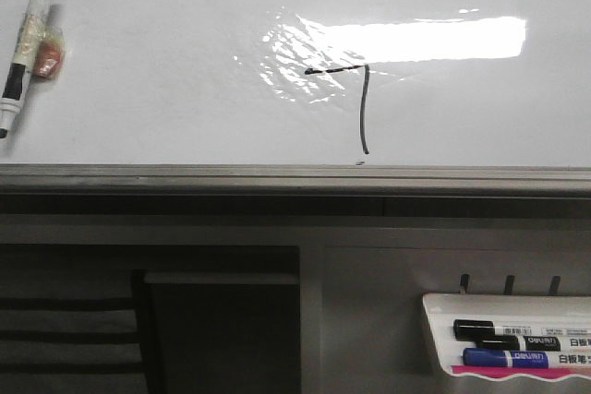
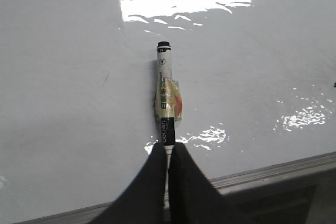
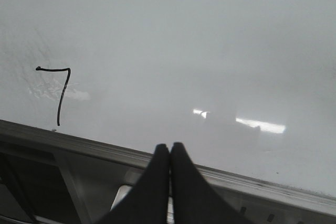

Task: Write number 7 on whiteboard

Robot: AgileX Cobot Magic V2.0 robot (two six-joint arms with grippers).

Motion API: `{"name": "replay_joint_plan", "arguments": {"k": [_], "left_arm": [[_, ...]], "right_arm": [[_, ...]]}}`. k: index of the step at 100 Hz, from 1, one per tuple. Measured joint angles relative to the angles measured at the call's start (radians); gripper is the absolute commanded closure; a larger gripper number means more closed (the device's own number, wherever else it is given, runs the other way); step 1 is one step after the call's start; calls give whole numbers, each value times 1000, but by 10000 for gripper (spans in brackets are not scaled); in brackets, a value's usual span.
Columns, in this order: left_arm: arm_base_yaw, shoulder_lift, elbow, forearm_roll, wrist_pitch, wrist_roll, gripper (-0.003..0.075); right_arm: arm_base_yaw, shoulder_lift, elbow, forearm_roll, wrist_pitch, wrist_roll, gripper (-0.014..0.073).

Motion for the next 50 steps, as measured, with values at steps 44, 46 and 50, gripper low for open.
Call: {"name": "replay_joint_plan", "arguments": {"k": [44,46,50], "left_arm": [[128,-245,216,48,-57,0,741],[135,-258,231,48,-64,0,741],[155,-285,262,48,-79,0,741]], "right_arm": [[0,0,2,2,0,0,665],[0,0,2,2,0,0,665],[0,0,2,2,0,0,665]]}}
